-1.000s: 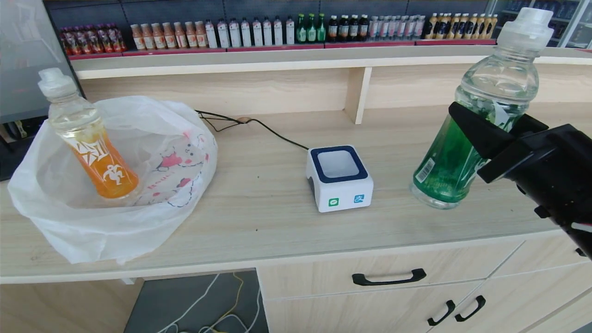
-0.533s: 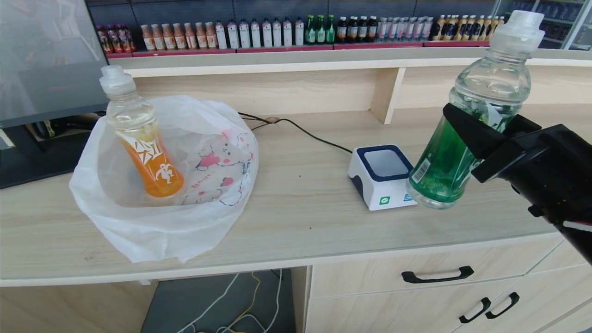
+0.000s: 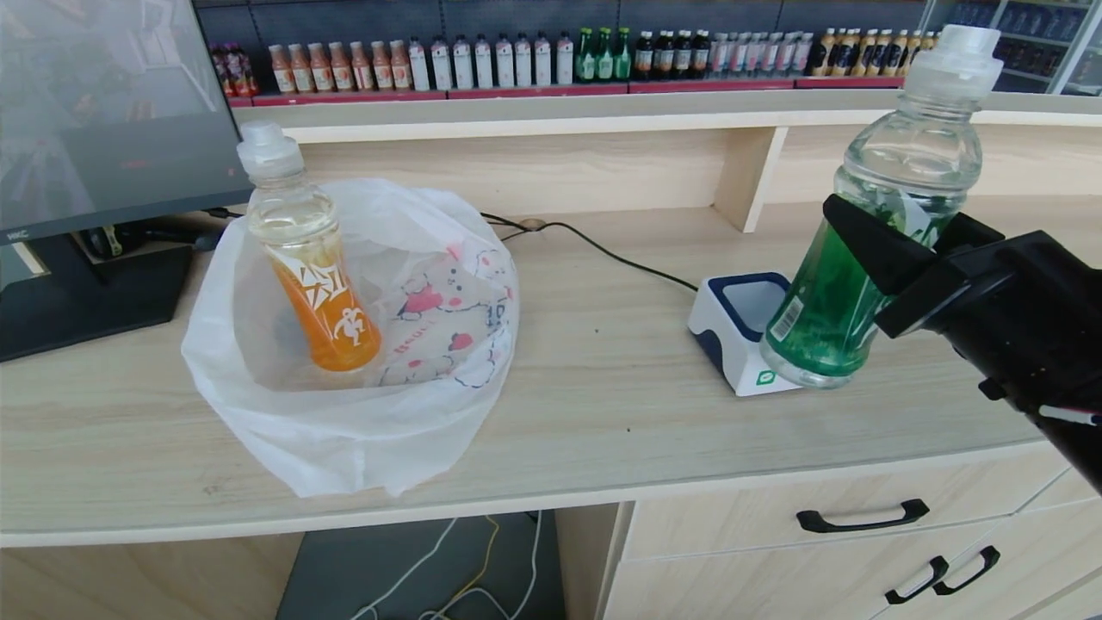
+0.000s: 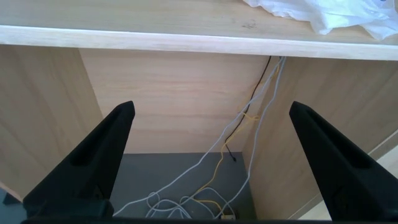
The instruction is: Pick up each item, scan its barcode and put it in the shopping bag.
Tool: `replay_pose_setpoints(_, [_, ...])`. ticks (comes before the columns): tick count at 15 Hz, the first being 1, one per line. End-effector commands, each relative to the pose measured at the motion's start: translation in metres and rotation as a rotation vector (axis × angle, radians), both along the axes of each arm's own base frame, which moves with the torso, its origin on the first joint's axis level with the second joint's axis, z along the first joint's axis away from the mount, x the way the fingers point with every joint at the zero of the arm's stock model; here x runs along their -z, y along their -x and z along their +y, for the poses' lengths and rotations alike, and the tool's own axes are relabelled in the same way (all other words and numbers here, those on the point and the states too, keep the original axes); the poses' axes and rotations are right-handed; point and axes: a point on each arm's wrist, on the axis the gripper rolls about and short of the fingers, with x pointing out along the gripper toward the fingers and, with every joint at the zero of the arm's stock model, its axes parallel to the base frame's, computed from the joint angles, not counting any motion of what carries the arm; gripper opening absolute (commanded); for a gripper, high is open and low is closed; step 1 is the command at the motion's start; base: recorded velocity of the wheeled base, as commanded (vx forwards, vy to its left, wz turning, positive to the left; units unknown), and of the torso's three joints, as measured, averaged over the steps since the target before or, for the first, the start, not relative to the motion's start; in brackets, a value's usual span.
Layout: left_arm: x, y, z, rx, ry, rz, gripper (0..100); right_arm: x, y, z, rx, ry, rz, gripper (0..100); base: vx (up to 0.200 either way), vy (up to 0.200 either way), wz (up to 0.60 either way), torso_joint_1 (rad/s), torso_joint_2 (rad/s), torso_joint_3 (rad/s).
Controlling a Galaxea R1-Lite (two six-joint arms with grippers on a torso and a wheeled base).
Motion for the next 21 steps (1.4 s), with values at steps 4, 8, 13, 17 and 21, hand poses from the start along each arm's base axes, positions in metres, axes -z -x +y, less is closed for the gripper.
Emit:
replay_pose_setpoints(4, [0.0, 0.0, 0.0, 0.0, -0.001, 0.0, 100, -0.009, -0.003, -0.003, 0.017, 0.01, -0.046, 0, 0.0, 0.0, 0.0, 0.0, 0.0, 0.0])
replay_pose_setpoints(8, [0.0, 0.0, 0.0, 0.0, -0.004, 0.0, 100, -0.027, -0.017, -0.02, -0.054, 0.25, -0.213, 0, 0.0, 0.0, 0.0, 0.0, 0.0, 0.0])
replay_pose_setpoints(13, [0.0, 0.0, 0.0, 0.0, -0.004, 0.0, 100, -0.053, -0.017, -0.012, -0.117, 0.519, -0.435, 0, 0.0, 0.0, 0.0, 0.0, 0.0, 0.0])
replay_pose_setpoints(17, [0.0, 0.0, 0.0, 0.002, -0.004, 0.0, 100, -0.033, -0.021, 0.039, -0.141, 0.721, -0.586, 0, 0.0, 0.0, 0.0, 0.0, 0.0, 0.0])
replay_pose_setpoints(21, [0.0, 0.0, 0.0, 0.0, -0.004, 0.0, 100, -0.015, -0.043, 0.046, -0.119, 0.935, -0.745, 0, 0.0, 0.0, 0.0, 0.0, 0.0, 0.0])
